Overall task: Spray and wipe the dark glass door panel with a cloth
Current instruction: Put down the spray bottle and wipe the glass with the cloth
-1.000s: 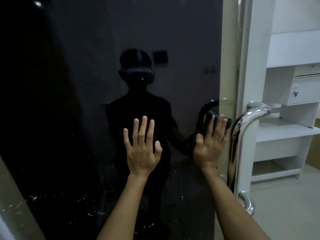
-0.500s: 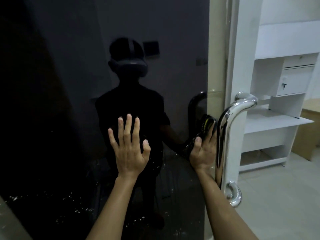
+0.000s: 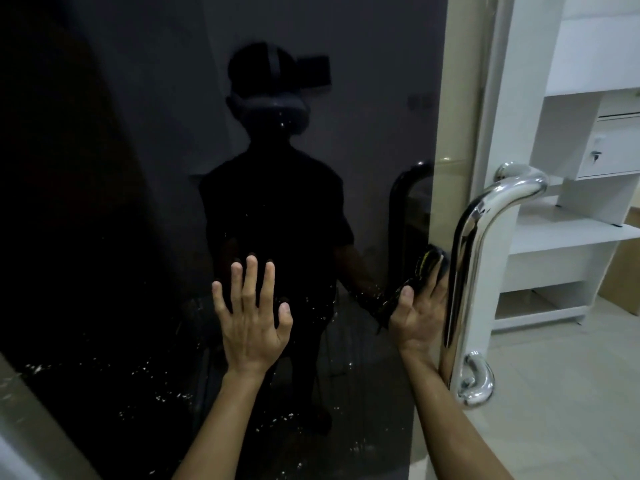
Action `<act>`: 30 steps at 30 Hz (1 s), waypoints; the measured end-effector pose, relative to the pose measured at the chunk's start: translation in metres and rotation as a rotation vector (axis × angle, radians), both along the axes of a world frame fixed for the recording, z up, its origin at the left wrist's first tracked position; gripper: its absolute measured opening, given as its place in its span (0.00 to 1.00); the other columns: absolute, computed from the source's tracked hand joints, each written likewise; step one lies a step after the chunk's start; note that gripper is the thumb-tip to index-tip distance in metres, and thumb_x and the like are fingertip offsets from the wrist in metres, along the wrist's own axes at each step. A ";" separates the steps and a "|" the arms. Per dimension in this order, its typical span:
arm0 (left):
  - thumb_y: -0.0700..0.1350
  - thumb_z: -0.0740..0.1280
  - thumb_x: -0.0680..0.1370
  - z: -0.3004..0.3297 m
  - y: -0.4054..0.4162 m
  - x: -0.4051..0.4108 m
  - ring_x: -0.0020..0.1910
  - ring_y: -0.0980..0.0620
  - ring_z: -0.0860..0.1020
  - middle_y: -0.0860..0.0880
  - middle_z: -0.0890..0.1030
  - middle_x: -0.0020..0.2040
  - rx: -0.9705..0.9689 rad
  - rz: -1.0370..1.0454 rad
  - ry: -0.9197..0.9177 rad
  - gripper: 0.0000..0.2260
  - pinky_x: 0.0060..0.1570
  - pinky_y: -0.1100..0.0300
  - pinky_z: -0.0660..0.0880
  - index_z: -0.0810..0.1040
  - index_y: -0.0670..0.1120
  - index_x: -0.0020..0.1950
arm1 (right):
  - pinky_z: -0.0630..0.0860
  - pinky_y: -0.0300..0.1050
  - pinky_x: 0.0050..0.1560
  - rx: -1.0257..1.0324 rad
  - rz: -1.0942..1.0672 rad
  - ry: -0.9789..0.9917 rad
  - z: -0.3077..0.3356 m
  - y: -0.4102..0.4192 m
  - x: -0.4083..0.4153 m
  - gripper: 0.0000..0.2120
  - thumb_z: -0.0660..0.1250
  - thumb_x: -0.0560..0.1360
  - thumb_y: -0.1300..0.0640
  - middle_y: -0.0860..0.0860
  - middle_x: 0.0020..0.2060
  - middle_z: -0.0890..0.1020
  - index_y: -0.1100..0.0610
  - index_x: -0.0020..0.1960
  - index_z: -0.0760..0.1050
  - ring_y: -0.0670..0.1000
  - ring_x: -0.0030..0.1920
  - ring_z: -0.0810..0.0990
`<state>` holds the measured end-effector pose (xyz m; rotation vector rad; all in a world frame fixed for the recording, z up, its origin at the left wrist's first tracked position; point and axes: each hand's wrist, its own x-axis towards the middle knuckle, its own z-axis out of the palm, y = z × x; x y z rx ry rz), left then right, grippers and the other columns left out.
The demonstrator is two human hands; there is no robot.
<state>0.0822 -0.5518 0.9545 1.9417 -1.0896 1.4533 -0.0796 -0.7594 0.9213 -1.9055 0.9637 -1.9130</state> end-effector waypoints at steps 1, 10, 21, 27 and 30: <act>0.53 0.54 0.81 0.000 -0.001 0.000 0.83 0.46 0.45 0.47 0.45 0.84 -0.003 0.003 -0.004 0.31 0.79 0.38 0.43 0.51 0.47 0.83 | 0.54 0.55 0.81 -0.010 -0.010 -0.006 0.000 0.001 0.001 0.33 0.53 0.80 0.49 0.64 0.79 0.58 0.63 0.81 0.55 0.62 0.79 0.58; 0.54 0.54 0.80 -0.001 -0.003 0.001 0.83 0.45 0.46 0.47 0.46 0.84 -0.019 0.008 -0.017 0.33 0.79 0.38 0.44 0.49 0.48 0.83 | 0.42 0.55 0.81 -0.205 -0.196 0.154 0.017 0.020 0.018 0.32 0.45 0.83 0.45 0.66 0.79 0.57 0.64 0.80 0.55 0.56 0.83 0.44; 0.54 0.55 0.80 0.004 0.003 -0.006 0.83 0.45 0.46 0.47 0.46 0.84 0.025 -0.017 0.040 0.32 0.79 0.39 0.43 0.53 0.46 0.82 | 0.46 0.65 0.80 -0.317 -0.082 0.229 0.022 0.079 0.065 0.32 0.46 0.83 0.43 0.57 0.83 0.45 0.54 0.84 0.45 0.60 0.83 0.46; 0.54 0.55 0.81 0.006 0.009 -0.010 0.83 0.45 0.47 0.46 0.47 0.84 0.057 -0.034 0.065 0.31 0.80 0.40 0.42 0.54 0.45 0.82 | 0.46 0.65 0.80 -0.278 -0.083 0.210 0.022 0.089 0.072 0.32 0.45 0.83 0.43 0.57 0.83 0.44 0.54 0.84 0.44 0.59 0.83 0.45; 0.55 0.54 0.81 0.007 0.011 -0.011 0.83 0.44 0.48 0.46 0.48 0.84 0.074 -0.043 0.076 0.30 0.80 0.39 0.42 0.55 0.45 0.82 | 0.47 0.66 0.80 -0.251 -0.087 0.207 0.022 0.093 0.074 0.32 0.44 0.83 0.43 0.58 0.83 0.44 0.55 0.84 0.45 0.60 0.83 0.45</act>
